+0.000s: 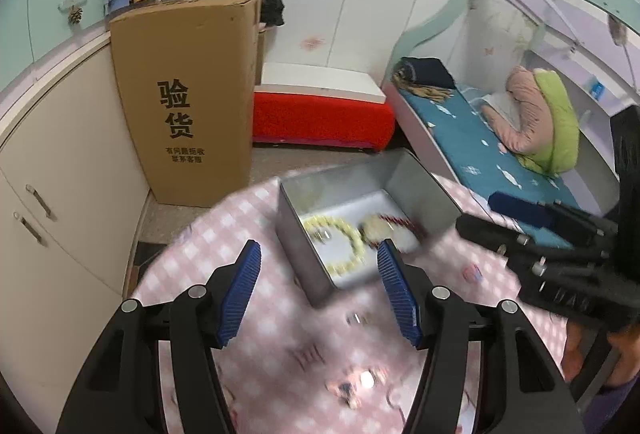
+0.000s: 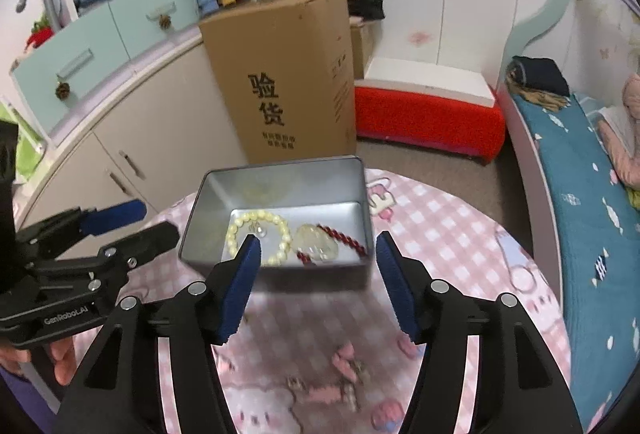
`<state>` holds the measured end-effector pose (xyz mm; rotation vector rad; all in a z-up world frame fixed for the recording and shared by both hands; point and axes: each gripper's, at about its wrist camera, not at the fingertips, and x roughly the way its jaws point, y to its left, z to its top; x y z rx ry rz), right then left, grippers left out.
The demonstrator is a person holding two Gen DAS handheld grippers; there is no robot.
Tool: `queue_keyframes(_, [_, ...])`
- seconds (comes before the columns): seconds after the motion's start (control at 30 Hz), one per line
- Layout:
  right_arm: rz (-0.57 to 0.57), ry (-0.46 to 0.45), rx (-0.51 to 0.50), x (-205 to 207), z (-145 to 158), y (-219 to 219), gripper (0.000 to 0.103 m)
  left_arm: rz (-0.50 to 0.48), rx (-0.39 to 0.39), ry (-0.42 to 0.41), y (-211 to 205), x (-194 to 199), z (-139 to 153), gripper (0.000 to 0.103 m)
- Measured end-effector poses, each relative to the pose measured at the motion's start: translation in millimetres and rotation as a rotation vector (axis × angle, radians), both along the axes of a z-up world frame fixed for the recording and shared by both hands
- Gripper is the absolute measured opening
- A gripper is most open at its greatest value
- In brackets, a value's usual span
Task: Organize jewelry
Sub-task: 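Move both tools back to the pink hair clips on the table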
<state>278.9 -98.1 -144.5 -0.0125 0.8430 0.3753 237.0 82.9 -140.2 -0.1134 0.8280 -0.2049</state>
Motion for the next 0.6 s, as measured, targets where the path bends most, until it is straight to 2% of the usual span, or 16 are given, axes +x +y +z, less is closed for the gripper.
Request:
queue_keyframes(0.2, [-0.063, 0.014, 0.02, -41.5, -20.0, -35.5, 0.065, -0.044, 0.036, 0.051, -12.9, -41.8, -33.2, 0.059])
queue_keyframes(0.37, [-0.098, 0.048, 0.028, -64.0, -44.8, -45.4, 0.065, -0.042, 0.038, 0.12, -21.3, -53.8, -64.5, 0.057])
queue_keyframes(0.47, [-0.098, 0.062, 0.039, -74.6, -54.3, -44.1, 0.065, -0.033, 0.068, 0.124, -23.5, -57.5, -72.2, 0.057])
queue_keyframes(0.53, [-0.096, 0.062, 0.038, -79.3, -58.3, -42.0, 0.065, -0.037, 0.05, 0.129, -21.6, -59.3, -74.7, 0.056])
queue_keyframes(0.6, [-0.093, 0.063, 0.036, -82.1, -61.6, -36.9, 0.065, -0.031, 0.069, 0.122, -22.3, -58.8, -76.6, 0.041])
